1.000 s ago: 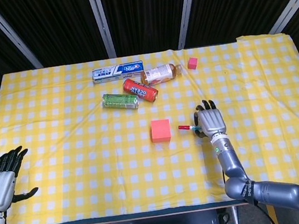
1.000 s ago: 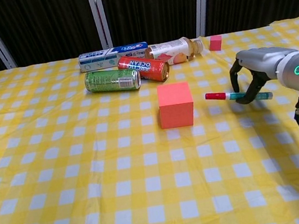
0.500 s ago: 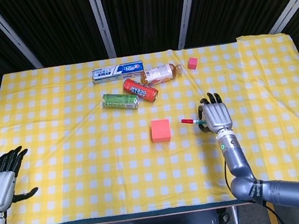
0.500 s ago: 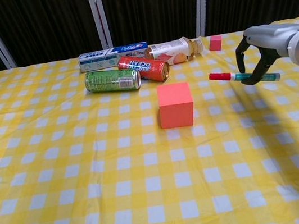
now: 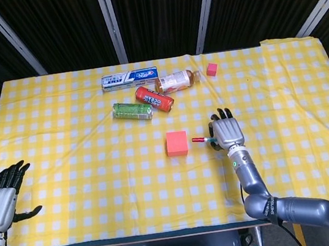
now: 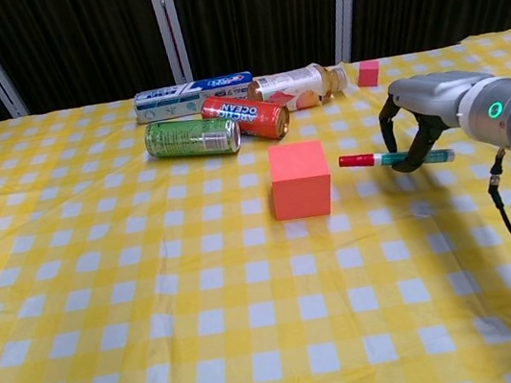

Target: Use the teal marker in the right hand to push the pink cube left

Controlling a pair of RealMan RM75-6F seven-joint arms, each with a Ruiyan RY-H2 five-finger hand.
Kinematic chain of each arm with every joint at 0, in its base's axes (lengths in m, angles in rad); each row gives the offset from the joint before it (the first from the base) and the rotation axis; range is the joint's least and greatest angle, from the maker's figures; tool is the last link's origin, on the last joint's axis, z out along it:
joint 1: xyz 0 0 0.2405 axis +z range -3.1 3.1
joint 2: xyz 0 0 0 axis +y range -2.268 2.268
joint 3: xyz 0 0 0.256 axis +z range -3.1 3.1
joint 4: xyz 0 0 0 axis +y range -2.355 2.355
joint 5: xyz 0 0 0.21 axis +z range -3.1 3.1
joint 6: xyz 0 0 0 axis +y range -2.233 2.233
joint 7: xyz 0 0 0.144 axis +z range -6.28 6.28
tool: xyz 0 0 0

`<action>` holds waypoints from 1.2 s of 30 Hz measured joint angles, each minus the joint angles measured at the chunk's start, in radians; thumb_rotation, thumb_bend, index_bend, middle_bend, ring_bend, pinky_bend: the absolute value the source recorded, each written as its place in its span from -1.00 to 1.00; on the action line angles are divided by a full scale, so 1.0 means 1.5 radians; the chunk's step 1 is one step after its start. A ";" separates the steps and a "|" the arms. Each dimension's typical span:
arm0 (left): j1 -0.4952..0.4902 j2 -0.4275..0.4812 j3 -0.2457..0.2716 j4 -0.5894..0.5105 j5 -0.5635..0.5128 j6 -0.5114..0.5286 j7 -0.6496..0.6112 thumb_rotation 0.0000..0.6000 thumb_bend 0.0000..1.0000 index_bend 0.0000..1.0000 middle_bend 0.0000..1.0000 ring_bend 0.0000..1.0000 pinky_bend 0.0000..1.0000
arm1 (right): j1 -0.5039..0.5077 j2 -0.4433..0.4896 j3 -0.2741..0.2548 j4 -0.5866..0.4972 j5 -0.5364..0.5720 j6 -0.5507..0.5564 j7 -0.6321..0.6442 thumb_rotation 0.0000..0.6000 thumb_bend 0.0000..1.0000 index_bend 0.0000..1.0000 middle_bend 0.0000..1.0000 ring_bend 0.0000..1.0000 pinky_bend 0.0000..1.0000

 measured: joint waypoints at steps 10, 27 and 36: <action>-0.002 0.006 0.001 -0.003 0.000 -0.006 -0.021 1.00 -1.00 -1.00 -1.00 -1.00 -1.00 | 0.044 -0.061 0.014 0.052 0.025 -0.013 -0.026 1.00 -0.08 0.31 -0.52 -1.00 -1.00; -0.004 0.009 -0.001 -0.003 -0.001 -0.008 -0.027 1.00 -1.00 -1.00 -1.00 -1.00 -1.00 | 0.068 -0.096 0.019 0.040 0.028 0.017 -0.058 1.00 -0.08 0.31 -0.52 -1.00 -1.00; -0.003 0.007 0.000 -0.005 0.000 -0.006 -0.019 1.00 -1.00 -1.00 -1.00 -1.00 -1.00 | 0.043 -0.071 -0.003 0.001 0.022 0.038 -0.060 1.00 -0.08 0.31 -0.52 -1.00 -1.00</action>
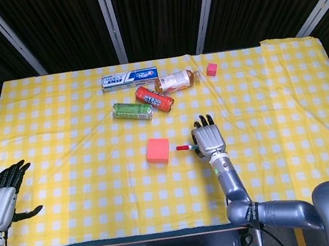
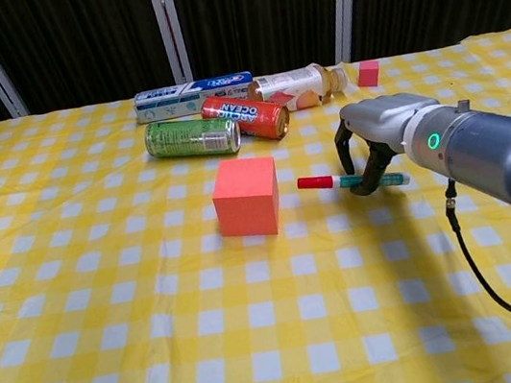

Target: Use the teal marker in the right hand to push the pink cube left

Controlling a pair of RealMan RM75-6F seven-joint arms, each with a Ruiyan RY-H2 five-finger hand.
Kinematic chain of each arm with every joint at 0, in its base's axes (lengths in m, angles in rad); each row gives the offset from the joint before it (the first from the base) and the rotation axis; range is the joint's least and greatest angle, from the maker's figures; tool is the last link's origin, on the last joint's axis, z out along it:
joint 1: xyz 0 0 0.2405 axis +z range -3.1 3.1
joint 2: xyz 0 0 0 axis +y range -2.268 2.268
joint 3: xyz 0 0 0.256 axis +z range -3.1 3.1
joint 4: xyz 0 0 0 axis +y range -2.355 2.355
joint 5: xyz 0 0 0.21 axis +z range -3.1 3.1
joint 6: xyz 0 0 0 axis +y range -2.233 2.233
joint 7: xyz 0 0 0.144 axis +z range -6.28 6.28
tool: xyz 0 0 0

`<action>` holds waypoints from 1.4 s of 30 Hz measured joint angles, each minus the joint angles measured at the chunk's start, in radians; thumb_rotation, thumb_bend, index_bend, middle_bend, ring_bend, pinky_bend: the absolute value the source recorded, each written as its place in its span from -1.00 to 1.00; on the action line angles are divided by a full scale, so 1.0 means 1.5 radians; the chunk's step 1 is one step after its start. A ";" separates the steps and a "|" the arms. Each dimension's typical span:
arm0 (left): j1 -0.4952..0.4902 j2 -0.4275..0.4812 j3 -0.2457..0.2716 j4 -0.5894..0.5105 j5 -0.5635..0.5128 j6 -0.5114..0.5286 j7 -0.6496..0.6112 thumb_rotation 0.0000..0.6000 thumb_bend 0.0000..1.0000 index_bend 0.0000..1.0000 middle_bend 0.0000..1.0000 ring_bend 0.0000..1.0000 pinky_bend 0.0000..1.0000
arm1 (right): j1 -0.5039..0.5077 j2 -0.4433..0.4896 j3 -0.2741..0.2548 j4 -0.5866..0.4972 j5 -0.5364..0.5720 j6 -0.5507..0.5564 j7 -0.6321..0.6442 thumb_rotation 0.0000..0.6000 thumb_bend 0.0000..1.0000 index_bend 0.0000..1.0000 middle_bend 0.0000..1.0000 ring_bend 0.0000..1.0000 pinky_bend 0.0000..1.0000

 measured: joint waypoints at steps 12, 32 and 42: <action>0.000 0.000 0.001 0.001 0.001 0.001 -0.001 1.00 -1.00 -1.00 -1.00 -1.00 -1.00 | 0.018 -0.032 0.009 0.019 -0.003 -0.007 -0.008 1.00 -0.08 0.31 -0.52 -1.00 -1.00; -0.003 0.004 0.001 0.004 0.004 -0.003 -0.018 1.00 -1.00 -1.00 -1.00 -1.00 -1.00 | 0.088 -0.103 0.050 0.064 0.016 -0.022 -0.045 1.00 -0.08 0.31 -0.52 -1.00 -1.00; -0.003 0.003 0.001 0.002 0.003 -0.004 -0.014 1.00 -1.00 -1.00 -1.00 -1.00 -1.00 | 0.060 -0.067 0.031 0.029 0.019 0.007 -0.054 1.00 -0.08 0.31 -0.52 -1.00 -1.00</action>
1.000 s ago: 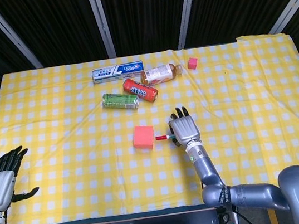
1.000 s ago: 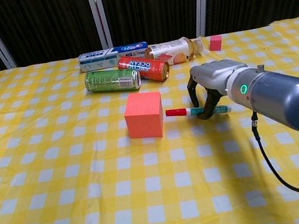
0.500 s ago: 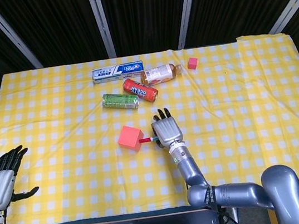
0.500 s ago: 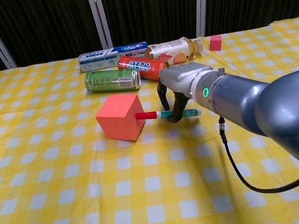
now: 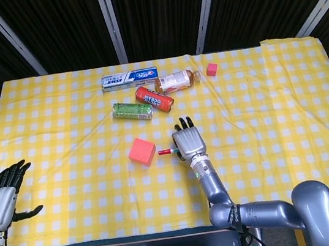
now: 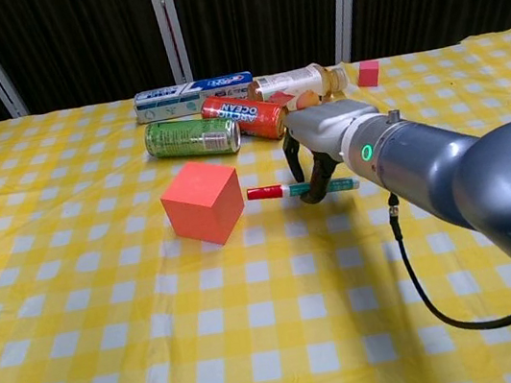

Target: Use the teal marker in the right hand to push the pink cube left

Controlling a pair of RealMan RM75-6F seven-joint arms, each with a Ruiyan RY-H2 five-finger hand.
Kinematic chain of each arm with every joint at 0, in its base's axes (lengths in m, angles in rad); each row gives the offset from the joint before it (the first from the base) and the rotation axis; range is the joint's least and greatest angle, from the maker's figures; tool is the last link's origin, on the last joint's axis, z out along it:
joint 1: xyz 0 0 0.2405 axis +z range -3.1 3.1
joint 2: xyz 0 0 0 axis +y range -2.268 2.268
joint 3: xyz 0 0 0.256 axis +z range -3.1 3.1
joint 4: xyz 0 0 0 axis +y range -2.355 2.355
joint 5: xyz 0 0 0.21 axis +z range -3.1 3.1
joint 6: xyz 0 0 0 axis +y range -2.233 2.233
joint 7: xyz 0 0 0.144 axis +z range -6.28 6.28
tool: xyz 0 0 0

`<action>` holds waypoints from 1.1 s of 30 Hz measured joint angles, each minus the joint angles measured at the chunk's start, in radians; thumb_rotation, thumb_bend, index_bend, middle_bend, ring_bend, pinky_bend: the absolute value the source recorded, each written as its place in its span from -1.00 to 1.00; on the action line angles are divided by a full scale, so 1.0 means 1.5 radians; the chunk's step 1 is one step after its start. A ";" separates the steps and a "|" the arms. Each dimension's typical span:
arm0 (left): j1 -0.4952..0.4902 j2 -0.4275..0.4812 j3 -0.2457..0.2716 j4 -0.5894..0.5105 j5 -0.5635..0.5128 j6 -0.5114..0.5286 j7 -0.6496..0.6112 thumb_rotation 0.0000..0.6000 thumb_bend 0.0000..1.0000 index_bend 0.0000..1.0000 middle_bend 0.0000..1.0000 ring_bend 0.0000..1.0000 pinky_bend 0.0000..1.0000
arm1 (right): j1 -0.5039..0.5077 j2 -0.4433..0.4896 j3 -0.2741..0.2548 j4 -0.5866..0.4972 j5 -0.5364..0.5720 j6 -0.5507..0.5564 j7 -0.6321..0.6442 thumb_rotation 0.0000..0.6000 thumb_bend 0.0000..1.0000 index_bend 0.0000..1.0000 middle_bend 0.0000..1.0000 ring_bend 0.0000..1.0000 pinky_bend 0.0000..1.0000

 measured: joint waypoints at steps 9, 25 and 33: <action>0.001 -0.002 0.000 -0.003 -0.003 0.002 0.008 1.00 -1.00 -1.00 -1.00 -1.00 -1.00 | -0.013 0.002 -0.011 -0.004 0.011 0.011 -0.008 1.00 -0.08 0.31 -0.52 -1.00 -1.00; -0.003 0.003 -0.004 -0.004 -0.015 -0.010 -0.005 1.00 -1.00 -1.00 -1.00 -1.00 -1.00 | 0.057 -0.073 0.036 0.070 0.029 -0.024 -0.031 1.00 -0.08 0.31 -0.52 -1.00 -1.00; -0.003 0.006 -0.002 -0.010 -0.013 -0.012 -0.004 1.00 -1.00 -1.00 -1.00 -1.00 -1.00 | 0.098 -0.115 0.060 0.128 0.035 -0.046 -0.040 1.00 -0.07 0.31 -0.52 -1.00 -1.00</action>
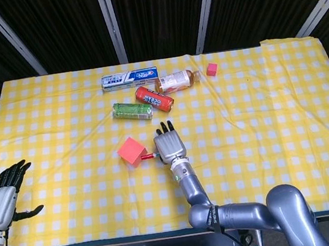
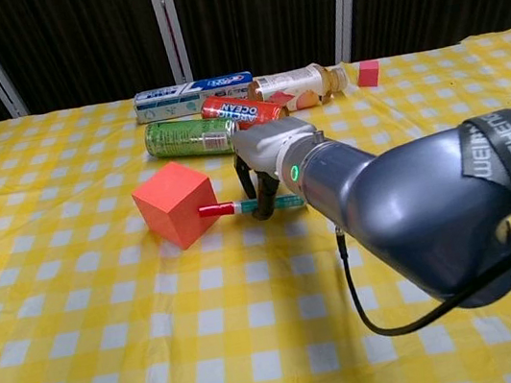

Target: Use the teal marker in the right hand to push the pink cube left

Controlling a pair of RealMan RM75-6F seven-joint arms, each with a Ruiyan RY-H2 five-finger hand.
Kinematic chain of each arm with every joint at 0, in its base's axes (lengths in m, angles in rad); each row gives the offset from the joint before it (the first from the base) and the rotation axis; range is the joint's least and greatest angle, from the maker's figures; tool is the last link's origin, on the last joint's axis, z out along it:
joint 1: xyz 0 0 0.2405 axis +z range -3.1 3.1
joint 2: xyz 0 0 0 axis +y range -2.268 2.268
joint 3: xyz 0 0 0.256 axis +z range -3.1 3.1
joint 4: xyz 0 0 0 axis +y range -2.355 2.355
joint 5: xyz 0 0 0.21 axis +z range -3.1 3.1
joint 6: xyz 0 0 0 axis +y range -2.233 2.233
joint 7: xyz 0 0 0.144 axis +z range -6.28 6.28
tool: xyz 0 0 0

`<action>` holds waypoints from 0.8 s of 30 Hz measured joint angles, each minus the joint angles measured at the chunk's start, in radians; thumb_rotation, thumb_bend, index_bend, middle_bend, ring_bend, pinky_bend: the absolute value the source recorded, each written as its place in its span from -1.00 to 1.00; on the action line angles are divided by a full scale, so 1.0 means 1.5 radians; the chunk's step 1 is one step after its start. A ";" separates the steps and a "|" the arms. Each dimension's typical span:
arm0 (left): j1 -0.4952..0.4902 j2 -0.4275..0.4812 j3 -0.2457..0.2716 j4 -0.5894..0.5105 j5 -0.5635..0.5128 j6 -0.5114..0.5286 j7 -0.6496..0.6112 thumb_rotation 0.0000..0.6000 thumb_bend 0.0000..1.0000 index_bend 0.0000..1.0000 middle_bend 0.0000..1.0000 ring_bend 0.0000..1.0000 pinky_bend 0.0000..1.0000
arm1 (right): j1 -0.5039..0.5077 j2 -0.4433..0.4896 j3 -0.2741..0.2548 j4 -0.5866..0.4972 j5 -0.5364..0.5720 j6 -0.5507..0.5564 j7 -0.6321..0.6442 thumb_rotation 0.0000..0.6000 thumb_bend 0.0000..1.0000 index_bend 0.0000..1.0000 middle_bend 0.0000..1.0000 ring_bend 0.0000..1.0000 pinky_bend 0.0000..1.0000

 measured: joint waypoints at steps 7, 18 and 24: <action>-0.001 0.000 0.000 -0.002 0.001 -0.001 -0.001 1.00 -1.00 -1.00 -1.00 -1.00 -1.00 | 0.024 -0.020 0.018 0.030 -0.013 -0.013 0.010 1.00 -0.07 0.31 -0.52 -1.00 -1.00; -0.001 0.000 0.001 -0.003 0.001 -0.001 0.001 1.00 -1.00 -1.00 -1.00 -1.00 -1.00 | 0.034 -0.029 0.019 0.036 -0.022 -0.009 0.003 1.00 -0.07 0.31 -0.52 -1.00 -1.00; 0.000 0.001 0.002 -0.002 0.004 0.001 0.000 1.00 -1.00 -1.00 -1.00 -1.00 -1.00 | 0.013 -0.012 0.005 0.013 -0.019 0.011 -0.007 1.00 -0.07 0.31 -0.52 -1.00 -1.00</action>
